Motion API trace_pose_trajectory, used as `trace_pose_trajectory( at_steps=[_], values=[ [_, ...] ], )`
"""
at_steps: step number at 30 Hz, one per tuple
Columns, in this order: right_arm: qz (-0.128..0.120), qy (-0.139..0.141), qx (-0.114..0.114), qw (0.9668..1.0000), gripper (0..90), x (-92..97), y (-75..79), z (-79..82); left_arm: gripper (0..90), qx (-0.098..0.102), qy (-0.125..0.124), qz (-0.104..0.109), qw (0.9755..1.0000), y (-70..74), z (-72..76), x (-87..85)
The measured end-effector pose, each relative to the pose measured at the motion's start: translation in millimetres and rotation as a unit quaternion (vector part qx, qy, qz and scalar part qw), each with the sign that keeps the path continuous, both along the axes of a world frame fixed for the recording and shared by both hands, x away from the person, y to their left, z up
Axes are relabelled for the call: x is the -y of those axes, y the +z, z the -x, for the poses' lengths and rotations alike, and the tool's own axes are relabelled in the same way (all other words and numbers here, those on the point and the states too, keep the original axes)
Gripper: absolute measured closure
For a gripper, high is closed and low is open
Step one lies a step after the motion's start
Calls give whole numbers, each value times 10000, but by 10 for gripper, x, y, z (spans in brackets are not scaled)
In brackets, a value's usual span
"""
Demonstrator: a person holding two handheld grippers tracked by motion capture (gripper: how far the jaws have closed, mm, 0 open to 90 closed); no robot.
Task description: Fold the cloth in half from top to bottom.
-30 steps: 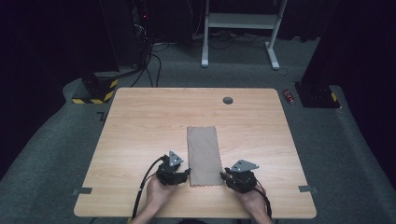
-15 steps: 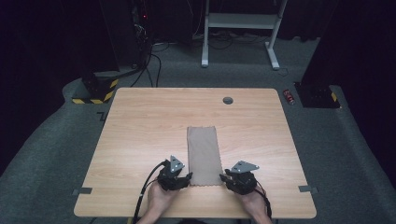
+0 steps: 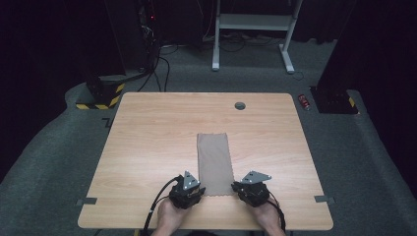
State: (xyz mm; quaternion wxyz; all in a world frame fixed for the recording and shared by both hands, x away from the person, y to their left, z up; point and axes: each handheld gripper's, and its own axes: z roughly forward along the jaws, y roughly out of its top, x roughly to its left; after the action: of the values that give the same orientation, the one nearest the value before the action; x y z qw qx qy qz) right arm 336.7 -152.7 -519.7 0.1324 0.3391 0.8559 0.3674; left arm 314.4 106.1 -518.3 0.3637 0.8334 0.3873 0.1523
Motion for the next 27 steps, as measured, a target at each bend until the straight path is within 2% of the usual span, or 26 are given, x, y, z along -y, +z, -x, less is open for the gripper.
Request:
trace_pose_trajectory(
  at_steps=[6, 11, 17, 21, 22, 23, 25, 26, 27],
  values=[
    [8, 60, -16, 10000, 865, -38, 3, 20, 859, -98, -127, 73, 9998, 1, 5, -43],
    [1, 110, -17, 9999, 871, -78, 2, 48, 885, -125, -171, 67, 9998, 6, 13, -74],
    [27, 309, -22, 9995, 872, -170, 4, 103, 886, -179, -91, 84, 9998, 10, 60, -204],
    [37, 440, 6, 9990, 861, -250, 2, 128, 863, -232, -102, 223, 9994, -1, 57, -294],
    [37, 431, -27, 9991, 847, -260, 6, 125, 825, -313, -128, 359, 9988, -7, 50, -302],
    [16, 458, -21, 9989, 833, -259, 4, 113, 799, -307, -147, 401, 9986, -11, 33, -311],
    [-116, 438, -88, 9989, 817, -242, 4, 88, 741, -299, -150, 396, 9987, -10, 13, -315],
    [-116, 438, -88, 9989, 817, -242, 4, 88, 741, -294, -126, 385, 9987, -6, -12, -315],
    [-161, 354, -93, 9992, 808, -221, 11, 54, 701, -285, -73, 442, 9986, 8, -80, -319]
  ],
)
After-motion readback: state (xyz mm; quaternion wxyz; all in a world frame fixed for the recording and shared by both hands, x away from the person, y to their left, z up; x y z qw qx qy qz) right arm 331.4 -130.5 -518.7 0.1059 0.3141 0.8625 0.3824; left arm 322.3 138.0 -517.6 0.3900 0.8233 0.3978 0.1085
